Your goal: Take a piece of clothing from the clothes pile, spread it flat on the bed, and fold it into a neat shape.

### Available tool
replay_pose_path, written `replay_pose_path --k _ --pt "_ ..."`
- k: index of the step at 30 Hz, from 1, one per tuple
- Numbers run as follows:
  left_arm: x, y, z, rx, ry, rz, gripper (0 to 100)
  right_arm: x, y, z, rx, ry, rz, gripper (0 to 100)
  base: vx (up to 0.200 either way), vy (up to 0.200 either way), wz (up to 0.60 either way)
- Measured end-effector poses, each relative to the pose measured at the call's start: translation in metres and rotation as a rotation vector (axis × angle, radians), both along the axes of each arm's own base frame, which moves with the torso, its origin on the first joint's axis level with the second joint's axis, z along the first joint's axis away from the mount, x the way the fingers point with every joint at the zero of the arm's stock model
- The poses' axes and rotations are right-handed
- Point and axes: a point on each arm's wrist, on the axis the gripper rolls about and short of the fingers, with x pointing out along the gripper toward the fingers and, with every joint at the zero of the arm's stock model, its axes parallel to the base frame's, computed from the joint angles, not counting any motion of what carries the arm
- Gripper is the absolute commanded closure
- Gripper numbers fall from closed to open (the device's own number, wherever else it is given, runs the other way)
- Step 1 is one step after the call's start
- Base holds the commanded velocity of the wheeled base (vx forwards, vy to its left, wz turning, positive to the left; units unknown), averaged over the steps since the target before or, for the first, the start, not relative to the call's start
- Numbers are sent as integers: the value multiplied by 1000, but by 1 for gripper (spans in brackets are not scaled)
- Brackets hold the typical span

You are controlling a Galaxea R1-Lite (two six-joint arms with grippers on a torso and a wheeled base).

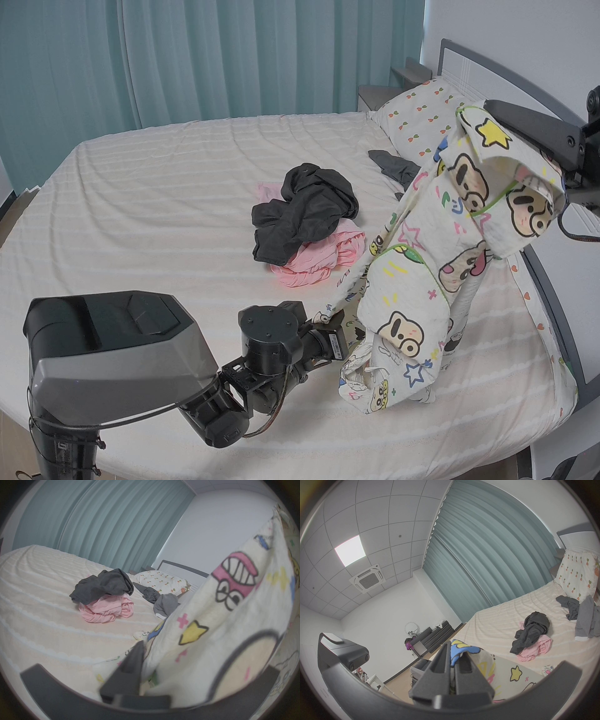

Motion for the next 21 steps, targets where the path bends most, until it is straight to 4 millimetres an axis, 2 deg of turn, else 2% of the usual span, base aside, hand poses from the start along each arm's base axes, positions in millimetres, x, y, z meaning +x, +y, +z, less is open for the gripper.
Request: replay_pose_path --k 6,10,16,21 --pt "5 11 5 -15 -9 33 100 3 -10 -5 -7 13 -51 100 0 0 0" --pt "9 26 21 -40 -37 74 100 5 -22 -11 -11 25 -111 100 0 0 0" --pt "9 55 76 -124 -147 198 100 4 -48 -22 -13 49 -238 100 0 0 0" --pt "-2 77 125 -152 -257 262 100 3 -66 -29 -16 63 -337 100 0 0 0"
